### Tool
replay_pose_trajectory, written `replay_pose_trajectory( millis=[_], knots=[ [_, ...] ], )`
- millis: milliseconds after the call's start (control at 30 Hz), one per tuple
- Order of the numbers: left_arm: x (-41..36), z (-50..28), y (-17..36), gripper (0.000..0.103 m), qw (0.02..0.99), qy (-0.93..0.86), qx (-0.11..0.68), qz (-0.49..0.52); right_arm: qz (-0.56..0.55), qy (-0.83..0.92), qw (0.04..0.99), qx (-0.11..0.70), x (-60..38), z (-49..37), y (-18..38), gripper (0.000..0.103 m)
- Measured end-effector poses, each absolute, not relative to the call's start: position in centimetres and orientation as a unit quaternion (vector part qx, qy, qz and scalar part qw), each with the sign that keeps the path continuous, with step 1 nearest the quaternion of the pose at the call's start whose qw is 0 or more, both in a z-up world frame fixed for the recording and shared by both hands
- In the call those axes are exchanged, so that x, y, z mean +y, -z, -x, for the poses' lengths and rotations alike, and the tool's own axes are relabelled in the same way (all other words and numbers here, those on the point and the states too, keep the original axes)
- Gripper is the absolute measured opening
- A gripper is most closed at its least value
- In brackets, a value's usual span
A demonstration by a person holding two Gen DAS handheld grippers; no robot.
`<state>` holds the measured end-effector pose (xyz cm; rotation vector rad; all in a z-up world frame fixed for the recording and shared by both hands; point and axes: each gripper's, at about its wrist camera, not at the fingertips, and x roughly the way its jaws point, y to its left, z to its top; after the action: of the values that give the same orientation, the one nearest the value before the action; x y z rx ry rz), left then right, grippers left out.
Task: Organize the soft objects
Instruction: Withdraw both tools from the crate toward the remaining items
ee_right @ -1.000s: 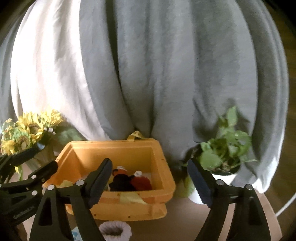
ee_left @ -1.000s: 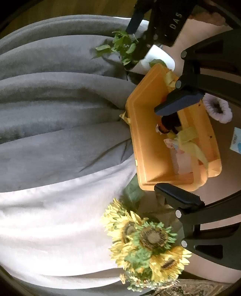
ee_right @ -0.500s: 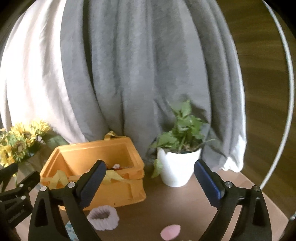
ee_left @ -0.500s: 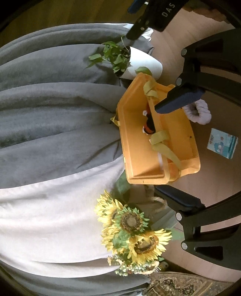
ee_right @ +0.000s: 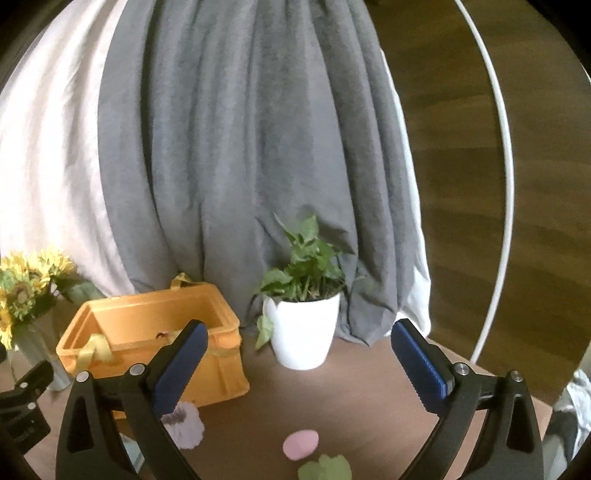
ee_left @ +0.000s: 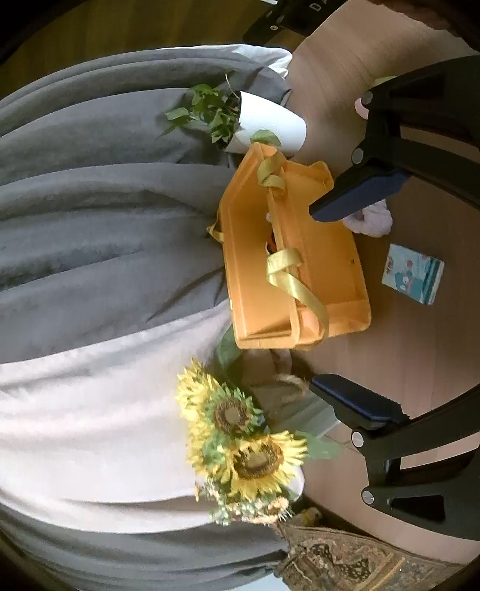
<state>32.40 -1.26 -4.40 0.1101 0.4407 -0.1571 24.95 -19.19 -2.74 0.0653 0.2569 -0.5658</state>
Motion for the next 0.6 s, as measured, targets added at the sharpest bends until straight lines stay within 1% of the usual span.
replay_pose_trajectory(
  millis=[133,367,600],
  knots=[
    [-1.0,-31.8,5.1,0.087,0.970,0.076,0.224,-0.045,-0.038,0.284,0.947,0.144,-19.3,-24.4,3.6,0.101],
    [-1.5,-31.6,6.6,0.087,0.964,0.080,0.242,-0.070,-0.059,0.289,0.936,0.189,-20.2,-24.1,5.7,0.101],
    [-2.2,-32.1,8.9,0.090,0.953,0.084,0.275,-0.092,-0.075,0.283,0.927,0.233,-21.1,-24.5,8.3,0.101]
  ],
)
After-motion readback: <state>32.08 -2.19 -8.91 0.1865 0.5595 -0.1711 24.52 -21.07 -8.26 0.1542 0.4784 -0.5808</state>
